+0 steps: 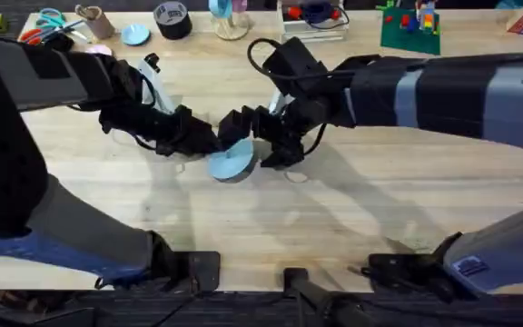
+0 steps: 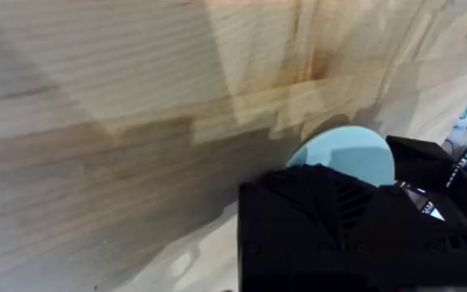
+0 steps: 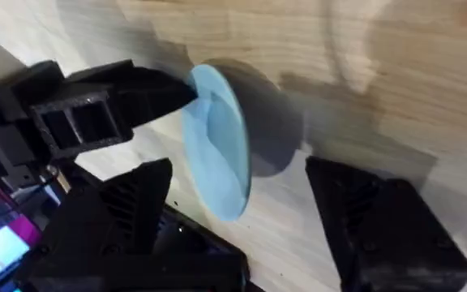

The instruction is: Pick up the plates from the table one by one and place each into a slot on the dish rack.

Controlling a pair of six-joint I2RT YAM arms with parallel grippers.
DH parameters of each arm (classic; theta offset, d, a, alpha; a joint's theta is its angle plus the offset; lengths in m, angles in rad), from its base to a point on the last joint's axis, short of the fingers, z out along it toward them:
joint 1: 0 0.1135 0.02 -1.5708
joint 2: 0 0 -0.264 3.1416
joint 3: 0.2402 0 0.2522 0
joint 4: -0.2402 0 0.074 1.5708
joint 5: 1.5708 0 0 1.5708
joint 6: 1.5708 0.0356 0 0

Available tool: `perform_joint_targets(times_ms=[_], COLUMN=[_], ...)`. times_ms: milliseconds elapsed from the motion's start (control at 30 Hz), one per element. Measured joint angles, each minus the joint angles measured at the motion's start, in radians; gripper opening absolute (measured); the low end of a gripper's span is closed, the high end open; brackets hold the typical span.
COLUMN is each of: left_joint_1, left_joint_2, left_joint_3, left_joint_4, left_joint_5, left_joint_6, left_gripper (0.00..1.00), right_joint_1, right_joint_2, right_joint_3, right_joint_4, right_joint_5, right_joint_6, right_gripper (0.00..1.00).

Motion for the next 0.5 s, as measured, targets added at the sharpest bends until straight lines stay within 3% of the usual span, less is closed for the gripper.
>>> perform_joint_targets(times_ms=[500], left_joint_1=[0.000], left_joint_2=[0.000], left_joint_3=[0.000], left_joint_4=[0.000], left_joint_5=[0.000], left_joint_6=[0.000], left_gripper=[0.041], right_joint_1=[0.014], right_joint_2=[0.002], right_joint_3=[0.000], right_joint_4=[0.063], right_joint_5=[0.016], right_joint_6=[0.035], right_gripper=[0.995])
